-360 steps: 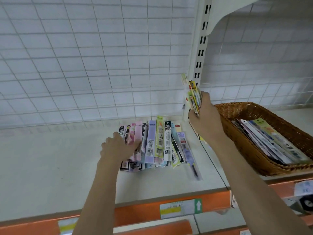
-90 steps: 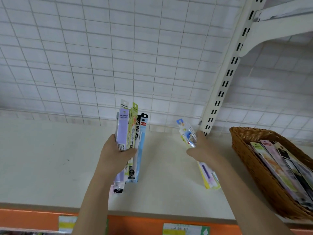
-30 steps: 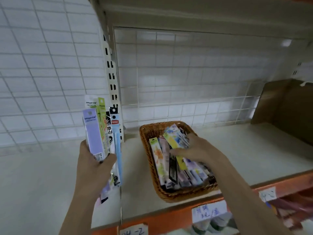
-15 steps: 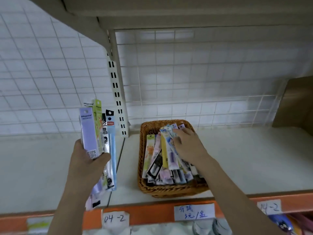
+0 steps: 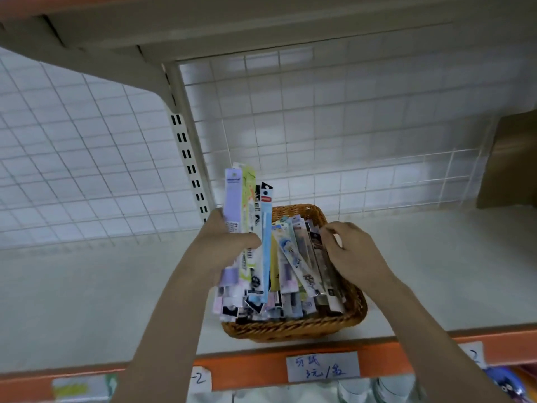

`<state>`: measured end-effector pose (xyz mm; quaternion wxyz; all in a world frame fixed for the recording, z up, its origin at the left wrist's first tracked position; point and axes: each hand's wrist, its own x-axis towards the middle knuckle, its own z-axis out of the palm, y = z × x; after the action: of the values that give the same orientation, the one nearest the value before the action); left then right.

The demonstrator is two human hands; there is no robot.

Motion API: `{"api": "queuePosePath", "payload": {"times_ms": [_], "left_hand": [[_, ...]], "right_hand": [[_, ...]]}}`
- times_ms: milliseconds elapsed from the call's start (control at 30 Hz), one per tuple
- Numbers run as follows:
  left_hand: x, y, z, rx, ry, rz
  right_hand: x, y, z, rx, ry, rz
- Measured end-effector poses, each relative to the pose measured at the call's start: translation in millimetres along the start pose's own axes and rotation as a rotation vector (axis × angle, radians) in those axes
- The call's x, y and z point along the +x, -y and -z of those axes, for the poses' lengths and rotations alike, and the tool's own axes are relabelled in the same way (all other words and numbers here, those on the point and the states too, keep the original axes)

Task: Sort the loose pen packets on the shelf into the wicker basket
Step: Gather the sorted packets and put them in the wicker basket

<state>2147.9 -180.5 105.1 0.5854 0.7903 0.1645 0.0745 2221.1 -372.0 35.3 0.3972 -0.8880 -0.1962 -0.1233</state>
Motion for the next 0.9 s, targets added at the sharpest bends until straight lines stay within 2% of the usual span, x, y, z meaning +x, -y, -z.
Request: {"api": "queuePosePath", "payload": {"times_ms": [167, 433, 500, 633, 800, 900], "left_hand": [[6.0, 6.0, -35.6, 0.191, 0.005, 0.012], [5.7, 24.8, -52.8, 0.758, -0.122, -0.223], [5.1, 28.9, -54.0, 0.864, -0.093, -0.231], [5.9, 29.1, -49.7, 0.862, 0.018, -0.120], [1.7, 27.1, -42.0, 0.605, -0.004, -0.125], [-5.2, 26.9, -37.2, 0.534, -0.038, -0.141]], "right_hand": [[-9.6, -37.7, 2.3, -0.048, -0.075, -0.107], [-20.7, -76.6, -6.4, -0.305, -0.047, -0.250], [-20.1, -75.4, -9.8, -0.326, -0.043, -0.241], [-20.1, -70.5, -16.2, -0.403, 0.020, -0.208], [-21.7, -70.8, -17.2, -0.462, 0.071, -0.190], [-22.2, -73.3, -18.0, -0.481, 0.087, -0.178]]}}
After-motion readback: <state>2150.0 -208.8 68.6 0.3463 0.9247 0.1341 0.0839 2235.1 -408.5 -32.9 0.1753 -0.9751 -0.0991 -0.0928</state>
